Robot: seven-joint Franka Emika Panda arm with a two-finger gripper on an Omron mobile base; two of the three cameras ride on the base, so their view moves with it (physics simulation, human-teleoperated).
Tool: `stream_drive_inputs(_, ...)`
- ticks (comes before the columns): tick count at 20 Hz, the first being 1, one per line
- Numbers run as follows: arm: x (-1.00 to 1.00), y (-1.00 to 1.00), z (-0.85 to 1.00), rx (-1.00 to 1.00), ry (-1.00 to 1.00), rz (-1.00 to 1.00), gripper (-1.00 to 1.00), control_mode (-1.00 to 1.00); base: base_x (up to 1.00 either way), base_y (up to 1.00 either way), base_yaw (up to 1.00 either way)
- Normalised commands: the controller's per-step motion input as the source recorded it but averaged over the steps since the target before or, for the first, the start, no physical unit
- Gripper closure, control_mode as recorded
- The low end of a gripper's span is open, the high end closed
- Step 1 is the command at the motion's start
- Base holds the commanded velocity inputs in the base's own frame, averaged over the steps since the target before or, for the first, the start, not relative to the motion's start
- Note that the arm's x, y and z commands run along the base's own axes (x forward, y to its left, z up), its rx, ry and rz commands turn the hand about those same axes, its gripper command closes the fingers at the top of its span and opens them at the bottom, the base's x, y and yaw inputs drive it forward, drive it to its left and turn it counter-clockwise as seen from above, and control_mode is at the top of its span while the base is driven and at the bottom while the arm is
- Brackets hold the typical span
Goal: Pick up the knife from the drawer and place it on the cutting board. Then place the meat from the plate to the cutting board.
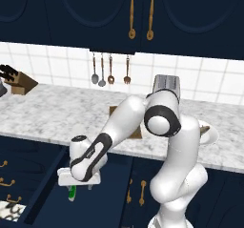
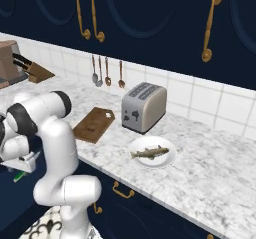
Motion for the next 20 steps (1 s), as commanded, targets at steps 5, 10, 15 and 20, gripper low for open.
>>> stream_drive_inputs(5,0.28,0.26,-0.14,-0.11,0.00,0.00,-1.00,-1.00,0.00,0.00,0.00)
stream_drive_inputs(10,0.24,0.30,-0.07,-0.04,0.00,0.00,-1.00,-1.00,0.00,0.00,0.00)
stream_drive_inputs(15,0.29,0.08,-0.30,0.00,0.00,0.00,-1.00,-1.00,0.00,0.00,0.00)
stream_drive_inputs(20,0.17,0.00,-0.32,0.00,-0.01,0.00,-1.00,-1.00,0.00,0.00,0.00)
